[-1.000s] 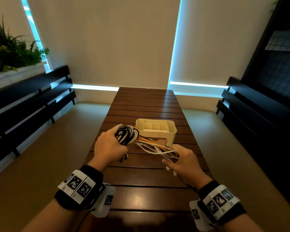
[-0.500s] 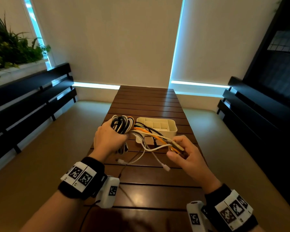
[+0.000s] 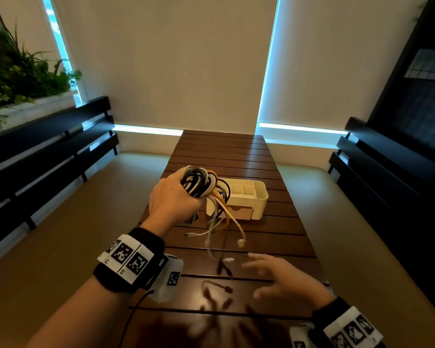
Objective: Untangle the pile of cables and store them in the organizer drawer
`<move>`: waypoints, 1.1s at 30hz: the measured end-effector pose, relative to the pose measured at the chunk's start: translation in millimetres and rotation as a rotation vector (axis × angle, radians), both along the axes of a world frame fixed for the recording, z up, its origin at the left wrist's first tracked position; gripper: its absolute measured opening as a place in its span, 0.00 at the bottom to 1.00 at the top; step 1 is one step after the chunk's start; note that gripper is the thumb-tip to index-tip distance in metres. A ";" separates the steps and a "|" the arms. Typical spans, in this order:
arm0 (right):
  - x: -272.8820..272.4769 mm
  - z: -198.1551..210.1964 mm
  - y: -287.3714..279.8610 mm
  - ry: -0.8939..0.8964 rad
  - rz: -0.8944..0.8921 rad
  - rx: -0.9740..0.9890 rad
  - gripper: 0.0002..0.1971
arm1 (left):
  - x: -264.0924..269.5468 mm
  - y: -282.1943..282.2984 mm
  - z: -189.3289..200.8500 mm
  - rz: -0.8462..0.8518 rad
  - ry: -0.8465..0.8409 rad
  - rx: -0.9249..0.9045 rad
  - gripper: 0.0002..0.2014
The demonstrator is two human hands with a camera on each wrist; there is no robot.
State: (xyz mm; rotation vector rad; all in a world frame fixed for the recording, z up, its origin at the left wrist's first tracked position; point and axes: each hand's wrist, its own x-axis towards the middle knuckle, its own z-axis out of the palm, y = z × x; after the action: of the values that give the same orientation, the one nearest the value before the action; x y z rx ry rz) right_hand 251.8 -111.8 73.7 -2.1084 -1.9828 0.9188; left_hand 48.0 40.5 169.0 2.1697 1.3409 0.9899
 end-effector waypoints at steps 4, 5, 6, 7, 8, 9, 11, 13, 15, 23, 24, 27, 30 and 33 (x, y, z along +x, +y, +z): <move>5.2 44.6 7.5 0.110 -0.279 0.360 0.05 | -1.1 -6.7 -0.3 -0.058 0.015 0.014 0.15; 1.5 57.7 11.4 0.208 -0.380 0.518 0.02 | -0.2 -9.5 -0.7 -0.083 0.016 0.016 0.15; -3.4 71.0 16.1 0.328 -0.464 0.677 0.01 | 1.0 -12.5 -1.1 -0.110 0.020 0.022 0.15; -10.0 82.6 21.5 0.439 -0.526 0.816 0.03 | 2.6 -15.6 -1.9 -0.138 0.027 0.031 0.15; -17.9 91.5 26.5 0.510 -0.565 0.931 0.07 | 4.5 -18.6 -2.5 -0.163 0.038 0.040 0.17; -26.2 99.7 30.1 0.536 -0.593 1.044 0.11 | 6.3 -21.5 -3.6 -0.185 0.051 0.051 0.19; -40.4 113.2 32.4 0.535 -0.654 1.339 0.15 | 9.3 -25.9 -5.1 -0.219 0.091 0.088 0.21; -46.5 125.2 28.8 0.552 -0.675 1.652 0.12 | 9.7 -29.3 -4.5 -0.234 0.145 0.122 0.22; -48.1 137.0 24.8 0.659 -0.590 1.779 0.09 | 8.9 -31.6 -3.9 -0.246 0.173 0.133 0.23; -41.0 128.2 35.0 0.385 -0.080 0.674 0.35 | 8.0 -37.9 -4.8 -0.295 0.117 0.132 0.16; -40.2 117.3 38.1 0.352 -0.043 0.508 0.43 | 7.5 -37.8 -5.4 -0.294 0.053 0.097 0.14; -46.8 76.5 48.4 0.495 -0.113 0.465 0.41 | 7.8 -39.3 -5.1 -0.281 -0.160 -0.027 0.13; -51.0 44.2 48.3 0.696 -0.241 0.400 0.18 | 7.0 -38.8 -8.6 -0.238 -0.277 -0.160 0.17; -48.5 33.9 35.1 0.874 -0.226 0.289 0.05 | 3.5 -32.8 -18.1 -0.217 -0.337 -0.266 0.17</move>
State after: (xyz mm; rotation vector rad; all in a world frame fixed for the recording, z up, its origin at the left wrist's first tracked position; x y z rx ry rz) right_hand 203.3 -76.7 107.5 -1.3685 -1.2971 1.1476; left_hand 51.4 7.7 150.9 1.8087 0.9946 0.9764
